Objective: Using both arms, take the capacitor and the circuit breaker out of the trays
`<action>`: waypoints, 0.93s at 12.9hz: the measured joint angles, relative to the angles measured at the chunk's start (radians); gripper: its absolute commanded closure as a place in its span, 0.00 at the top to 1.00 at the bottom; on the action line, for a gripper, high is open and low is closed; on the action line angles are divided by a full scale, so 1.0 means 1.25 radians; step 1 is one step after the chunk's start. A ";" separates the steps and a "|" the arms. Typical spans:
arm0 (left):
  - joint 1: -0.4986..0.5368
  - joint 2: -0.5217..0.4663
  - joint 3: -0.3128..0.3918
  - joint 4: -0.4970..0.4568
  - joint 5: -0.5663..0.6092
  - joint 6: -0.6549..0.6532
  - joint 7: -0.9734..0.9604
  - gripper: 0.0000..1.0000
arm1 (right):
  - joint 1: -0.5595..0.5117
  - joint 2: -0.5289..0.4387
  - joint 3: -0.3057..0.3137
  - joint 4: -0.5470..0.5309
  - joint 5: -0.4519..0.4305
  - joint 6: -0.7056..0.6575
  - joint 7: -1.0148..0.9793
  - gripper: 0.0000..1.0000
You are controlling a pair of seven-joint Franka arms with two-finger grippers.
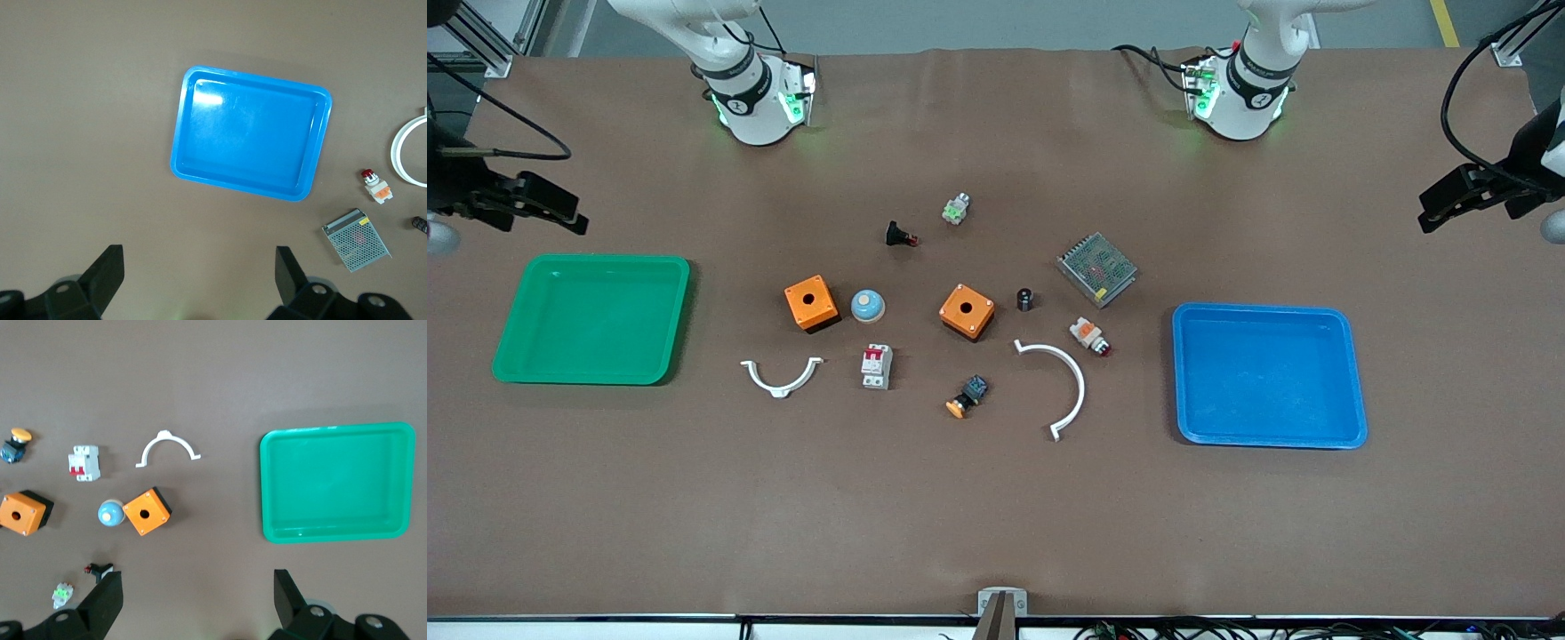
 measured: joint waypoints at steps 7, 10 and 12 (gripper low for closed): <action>-0.001 -0.014 0.020 -0.010 -0.012 -0.001 0.019 1.00 | -0.012 0.025 -0.006 0.042 -0.047 0.020 0.000 1.00; -0.001 -0.020 0.020 -0.014 -0.012 -0.001 0.019 1.00 | -0.014 0.027 -0.007 0.057 -0.048 0.023 0.001 1.00; -0.001 -0.022 0.019 -0.014 -0.013 -0.001 0.019 1.00 | -0.024 0.027 -0.008 0.067 -0.048 0.025 0.001 1.00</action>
